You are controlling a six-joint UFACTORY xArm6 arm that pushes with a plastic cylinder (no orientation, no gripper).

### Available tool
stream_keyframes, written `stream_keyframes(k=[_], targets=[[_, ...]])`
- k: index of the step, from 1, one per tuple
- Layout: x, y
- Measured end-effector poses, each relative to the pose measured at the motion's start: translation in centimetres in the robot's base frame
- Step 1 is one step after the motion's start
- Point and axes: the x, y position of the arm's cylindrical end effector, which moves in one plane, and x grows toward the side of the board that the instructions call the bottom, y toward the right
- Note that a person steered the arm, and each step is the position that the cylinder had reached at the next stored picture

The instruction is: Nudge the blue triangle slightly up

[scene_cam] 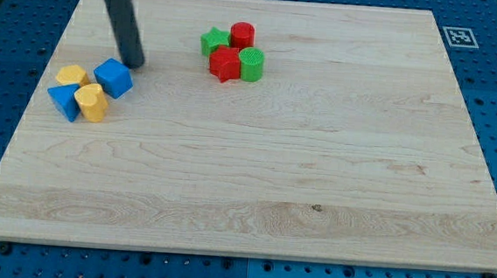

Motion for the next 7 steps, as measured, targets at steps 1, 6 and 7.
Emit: stream_keyframes(k=[1, 6, 7], targets=[[0.0, -5.9], [5.0, -10.2], [5.5, -10.4]])
